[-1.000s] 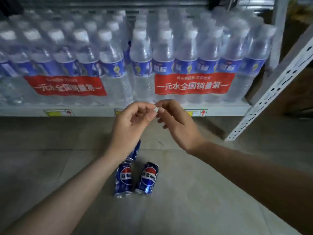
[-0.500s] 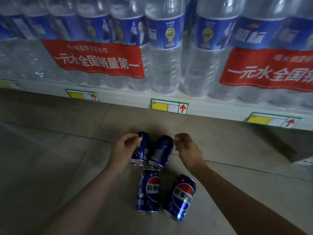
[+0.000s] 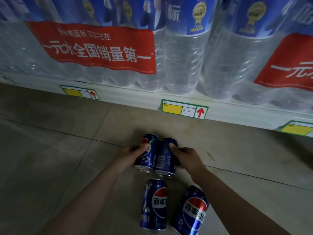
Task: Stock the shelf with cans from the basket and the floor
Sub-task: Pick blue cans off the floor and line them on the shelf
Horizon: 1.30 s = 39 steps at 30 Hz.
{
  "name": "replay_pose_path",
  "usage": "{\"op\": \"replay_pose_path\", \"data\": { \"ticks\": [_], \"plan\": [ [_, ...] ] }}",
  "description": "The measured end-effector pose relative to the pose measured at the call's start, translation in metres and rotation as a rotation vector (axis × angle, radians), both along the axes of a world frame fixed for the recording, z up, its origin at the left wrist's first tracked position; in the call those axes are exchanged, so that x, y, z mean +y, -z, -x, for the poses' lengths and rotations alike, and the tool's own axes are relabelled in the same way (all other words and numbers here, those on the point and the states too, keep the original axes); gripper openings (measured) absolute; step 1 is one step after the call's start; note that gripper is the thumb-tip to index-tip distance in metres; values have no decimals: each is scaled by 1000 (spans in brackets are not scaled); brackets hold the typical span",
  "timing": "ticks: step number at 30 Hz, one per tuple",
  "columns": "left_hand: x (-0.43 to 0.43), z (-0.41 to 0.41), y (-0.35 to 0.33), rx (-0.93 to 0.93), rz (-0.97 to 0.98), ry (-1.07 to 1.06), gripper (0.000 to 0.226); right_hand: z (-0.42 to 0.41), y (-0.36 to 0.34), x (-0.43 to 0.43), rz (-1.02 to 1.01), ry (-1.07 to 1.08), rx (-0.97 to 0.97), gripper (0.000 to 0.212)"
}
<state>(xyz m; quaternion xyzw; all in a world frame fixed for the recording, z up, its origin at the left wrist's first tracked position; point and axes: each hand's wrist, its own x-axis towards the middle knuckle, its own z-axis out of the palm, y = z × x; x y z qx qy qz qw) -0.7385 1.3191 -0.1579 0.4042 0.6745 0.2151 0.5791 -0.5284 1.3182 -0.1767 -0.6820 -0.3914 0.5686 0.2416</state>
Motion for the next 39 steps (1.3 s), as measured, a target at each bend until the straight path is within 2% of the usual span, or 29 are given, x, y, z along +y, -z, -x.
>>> {"op": "replay_pose_path", "data": {
  "ticks": [4, 8, 9, 12, 15, 17, 19, 21, 30, 39],
  "plan": [
    [0, -2, -8, -47, 8, 2, 45, -3, -9, 2, 45, -4, 84, 48],
    [-4, -6, -16, -80, -36, -38, 63, -10, -17, 0, 27, -35, 147, 44],
    [-6, -6, -18, -84, -45, -47, 61, -13, -20, -1, 22, -44, 164, 45],
    [-12, -8, -33, -131, -109, -94, 30, -20, -40, -8, -31, -68, 227, 45],
    [-20, -9, -57, -211, -196, -139, 32, -22, -63, -19, -116, -95, 269, 49],
    [-28, -6, -78, -275, -255, -151, 51, -21, -82, -28, -158, -101, 299, 54],
    [-36, 0, -97, -305, -274, -148, 87, -20, -102, -35, -202, -101, 327, 54],
    [-43, 3, -118, -334, -317, -149, 99, -21, -127, -40, -245, -127, 353, 51],
    [-46, -31, -250, -485, -638, -46, 95, -54, -272, -41, -496, -133, 406, 46],
    [-39, -88, -400, -566, -843, 122, 86, -106, -420, -63, -738, -86, 369, 44]
  ]
}}
